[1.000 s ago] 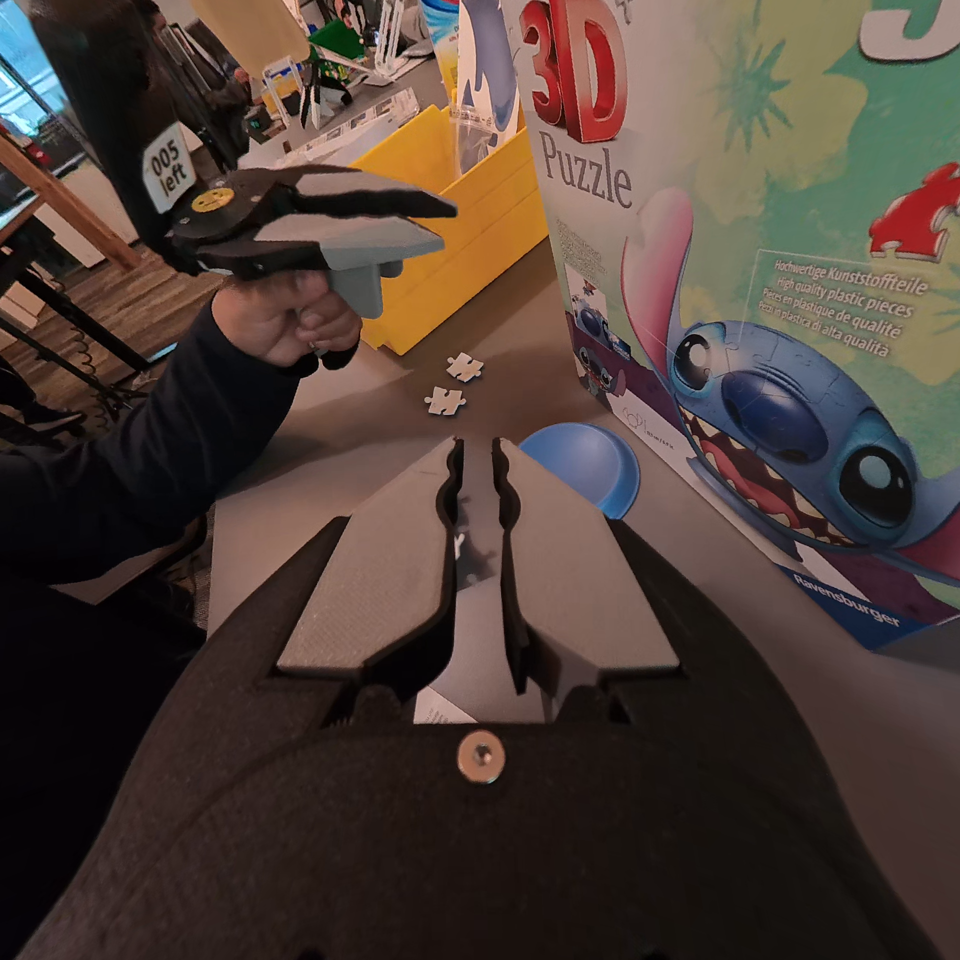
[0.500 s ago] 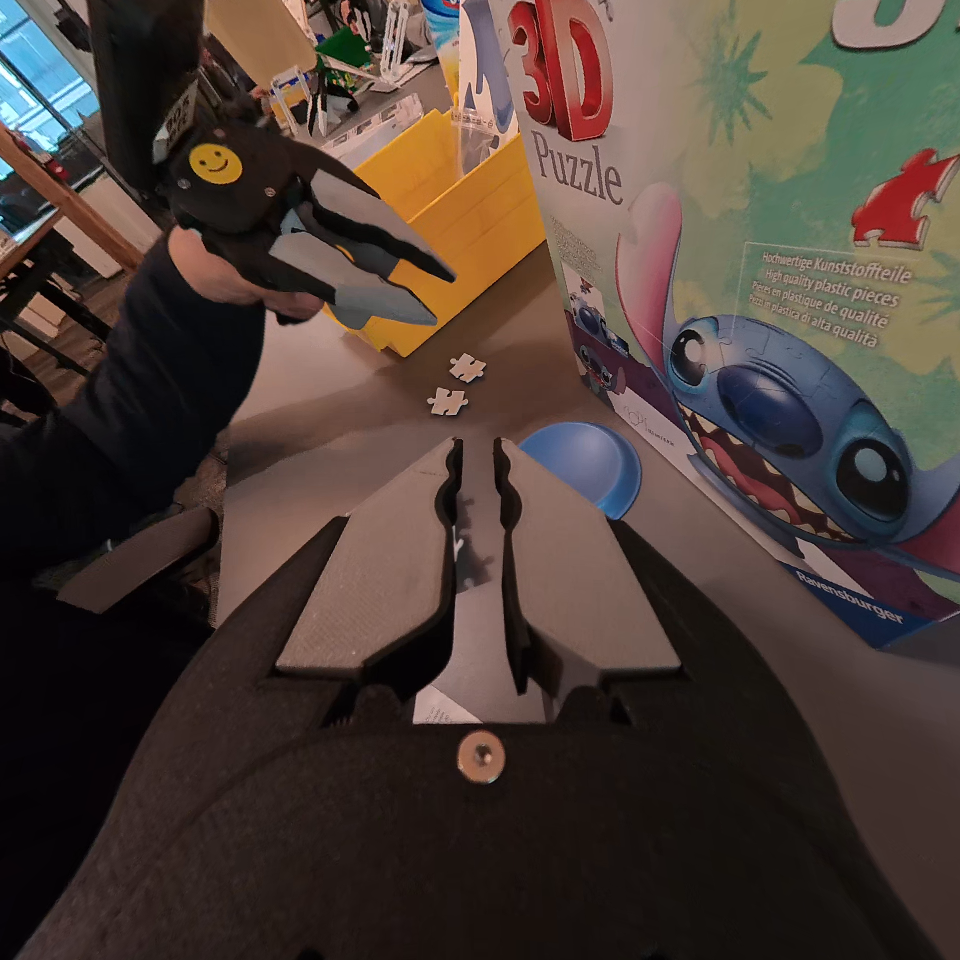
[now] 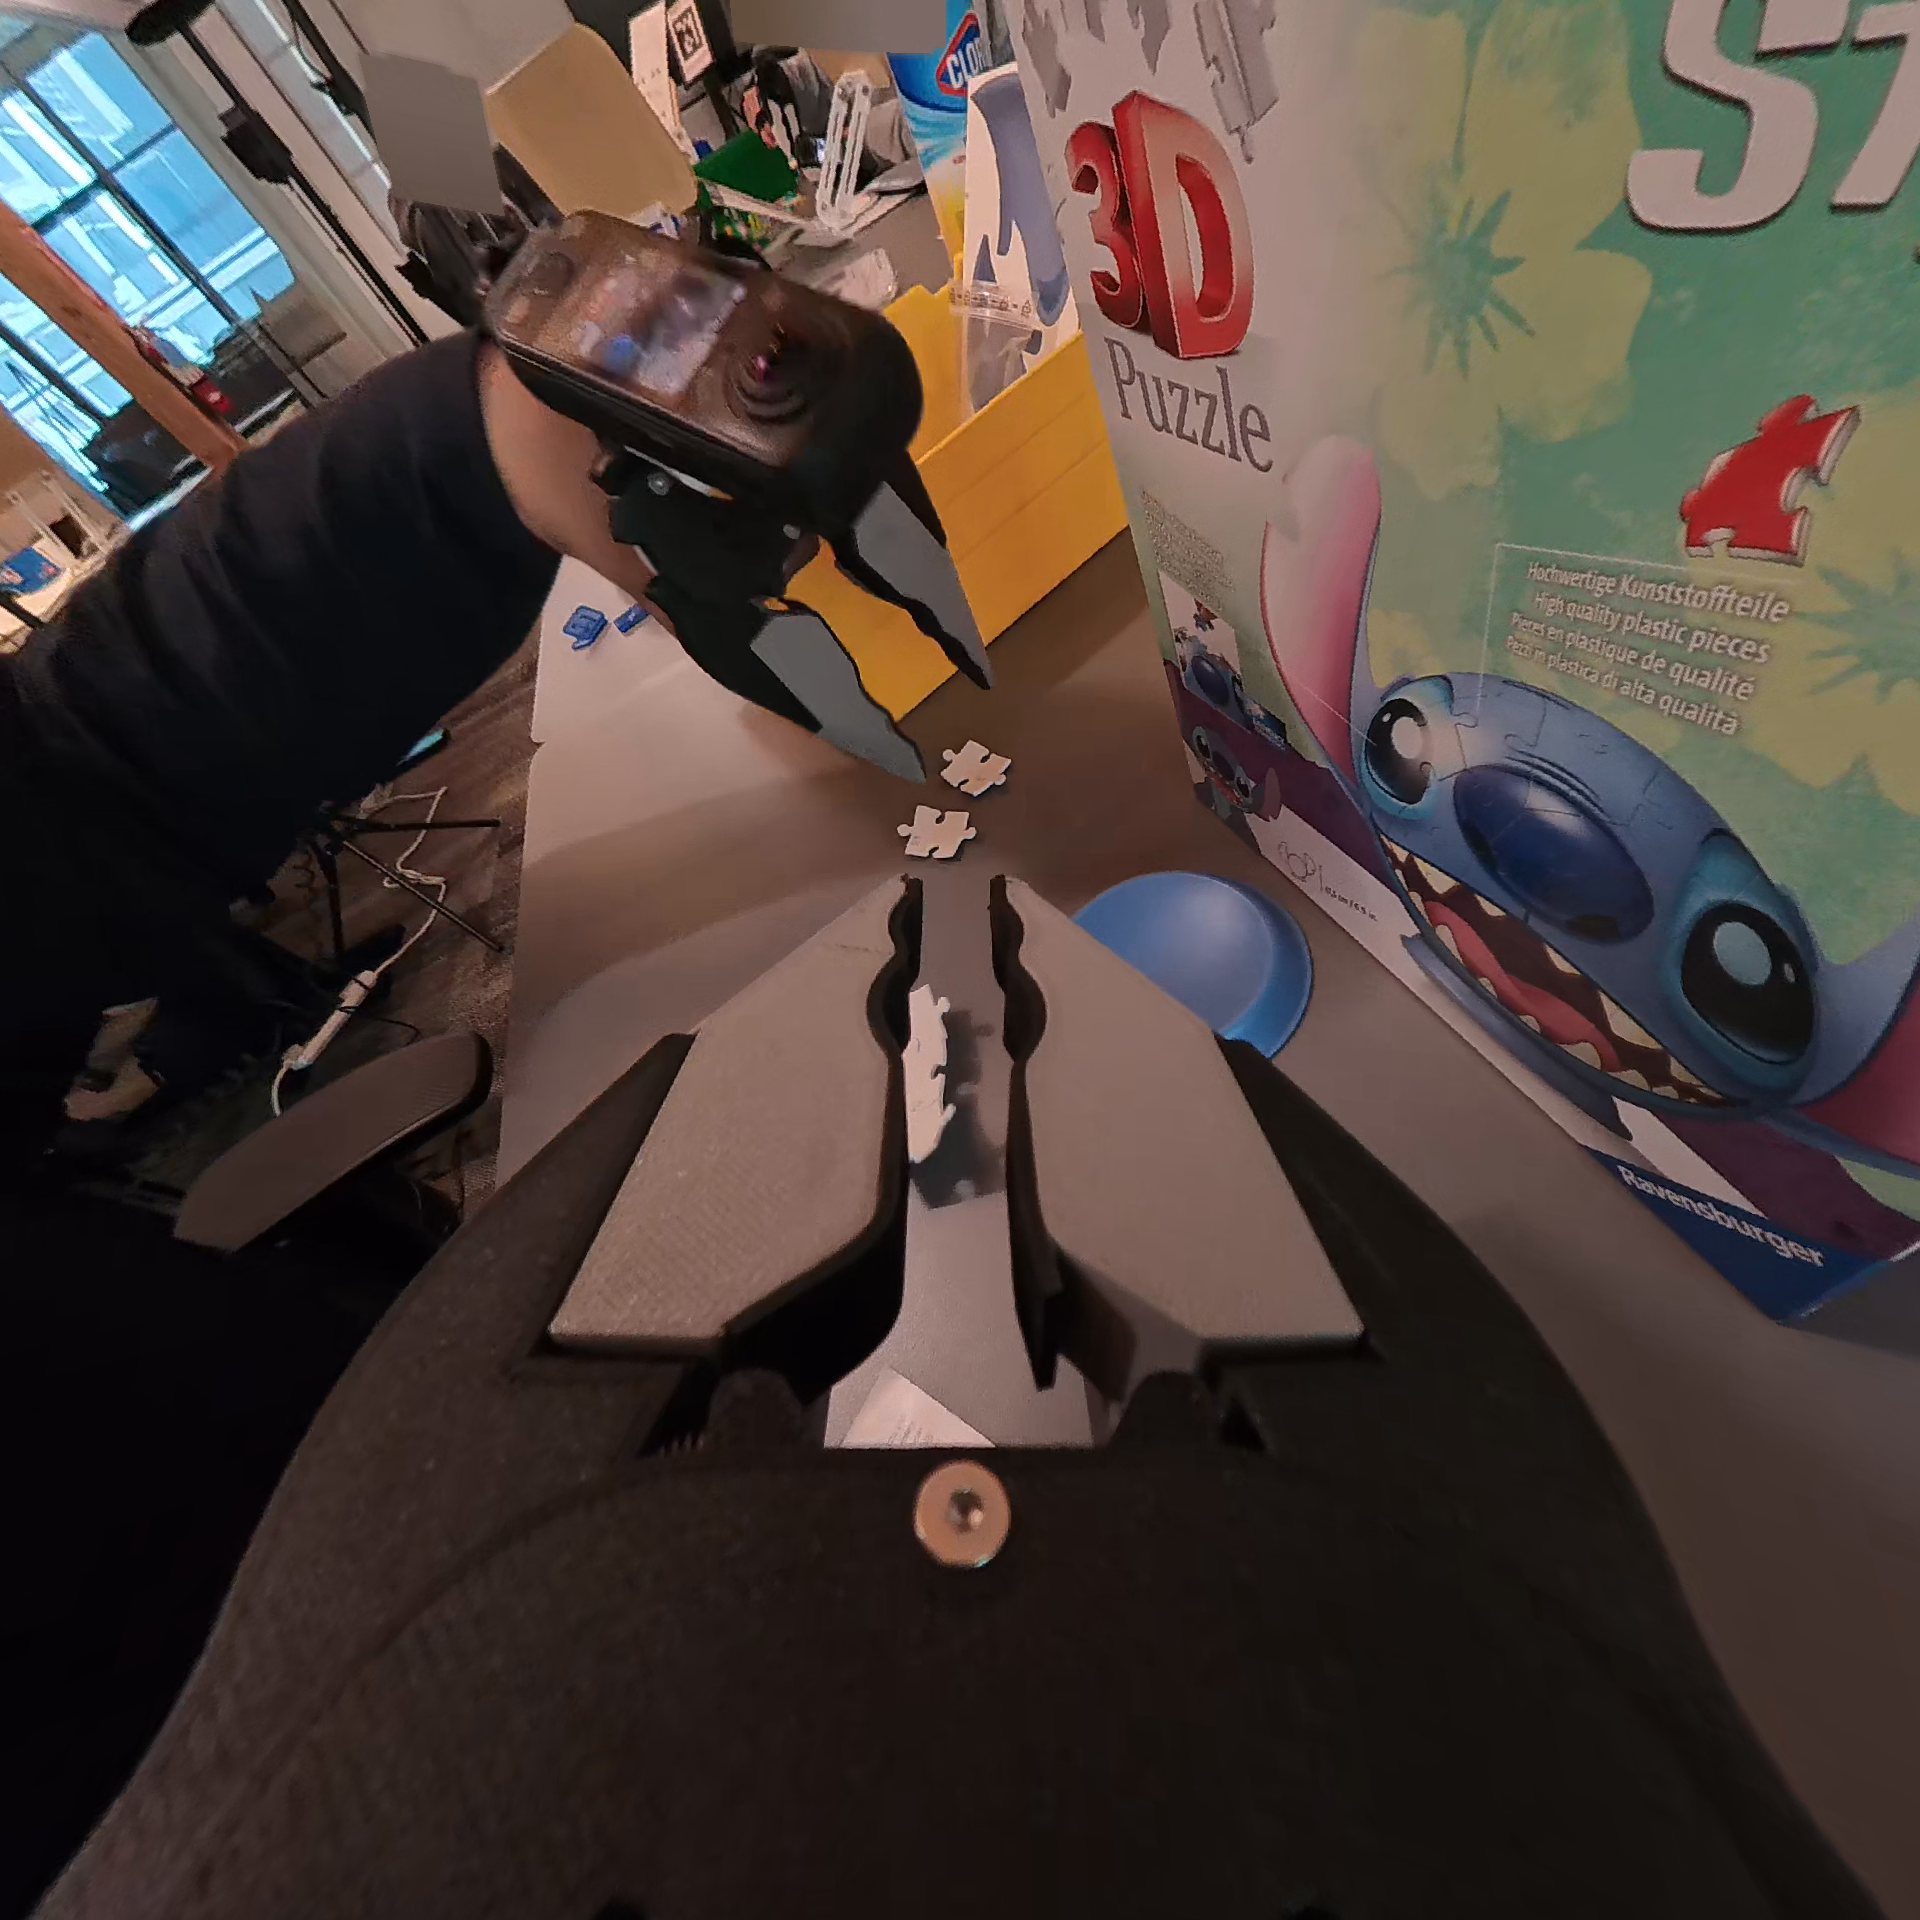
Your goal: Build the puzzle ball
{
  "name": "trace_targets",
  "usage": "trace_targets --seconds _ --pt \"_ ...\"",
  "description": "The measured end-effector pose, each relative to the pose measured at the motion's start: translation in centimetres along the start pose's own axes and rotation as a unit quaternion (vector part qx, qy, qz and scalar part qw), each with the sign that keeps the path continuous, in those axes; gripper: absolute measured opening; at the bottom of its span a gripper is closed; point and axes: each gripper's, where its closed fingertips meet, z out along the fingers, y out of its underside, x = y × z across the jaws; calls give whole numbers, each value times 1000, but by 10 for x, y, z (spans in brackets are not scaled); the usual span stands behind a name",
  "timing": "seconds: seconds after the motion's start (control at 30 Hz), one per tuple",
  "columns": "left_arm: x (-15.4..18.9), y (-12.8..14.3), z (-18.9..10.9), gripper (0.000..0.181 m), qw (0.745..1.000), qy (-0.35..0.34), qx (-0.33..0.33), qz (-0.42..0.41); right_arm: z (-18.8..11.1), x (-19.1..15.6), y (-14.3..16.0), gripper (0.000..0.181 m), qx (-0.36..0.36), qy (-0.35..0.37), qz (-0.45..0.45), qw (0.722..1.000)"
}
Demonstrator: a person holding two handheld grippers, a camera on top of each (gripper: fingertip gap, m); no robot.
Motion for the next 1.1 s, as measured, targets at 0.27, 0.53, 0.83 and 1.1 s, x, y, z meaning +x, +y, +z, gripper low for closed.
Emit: trace_targets --seconds 0.27,0.53,0.83,1.1 --pt "-6 3 29 45 991 9 -96 97 -8 -5 -8 10 16 -9 -2 1000" --pt "6 6 31 22 989 93 -87 74 -15 -13 -16 10 33 -25 -2 999" --pt "0 7 26 22 970 -50 -103 215 -13 -16 -11 10 20 -39 1 999" --pt "39 -51 -32 22 828 -287 71 476 -1 -18 2 14 -8 -71 41 997"
